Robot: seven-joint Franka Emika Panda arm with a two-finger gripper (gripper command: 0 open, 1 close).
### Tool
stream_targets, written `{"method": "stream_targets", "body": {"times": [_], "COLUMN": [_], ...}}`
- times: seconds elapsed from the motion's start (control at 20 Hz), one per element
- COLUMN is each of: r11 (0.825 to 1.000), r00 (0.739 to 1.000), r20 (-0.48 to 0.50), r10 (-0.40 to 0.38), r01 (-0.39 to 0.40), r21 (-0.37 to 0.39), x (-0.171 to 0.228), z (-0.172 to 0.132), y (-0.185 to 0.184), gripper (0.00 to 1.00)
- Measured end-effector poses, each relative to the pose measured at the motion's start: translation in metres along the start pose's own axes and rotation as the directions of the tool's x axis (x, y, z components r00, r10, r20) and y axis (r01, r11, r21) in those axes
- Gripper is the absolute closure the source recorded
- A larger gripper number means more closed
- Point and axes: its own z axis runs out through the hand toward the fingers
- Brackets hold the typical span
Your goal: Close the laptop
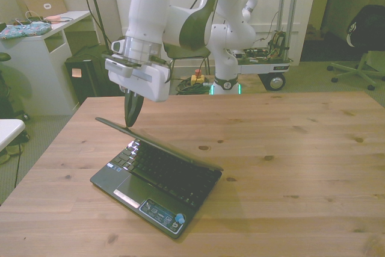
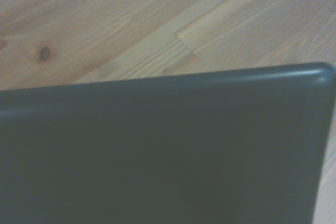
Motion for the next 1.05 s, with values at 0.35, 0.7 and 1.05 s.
{"method": "stream_targets", "body": {"times": [0.35,0.7,1.05], "r11": [0.999,0.998,0.987], "r00": [1.0,0.999,0.979], "r20": [-0.001,0.018,0.124], "r10": [-0.016,-0.032,-0.16], "r01": [0.016,0.033,0.154], "r21": [-0.028,-0.049,0.054], "x": [0.006,-0.01,-0.08], "z": [0.05,0.08,-0.034], "y": [-0.018,-0.029,-0.055], "gripper": [1.0,1.0,0.0]}}
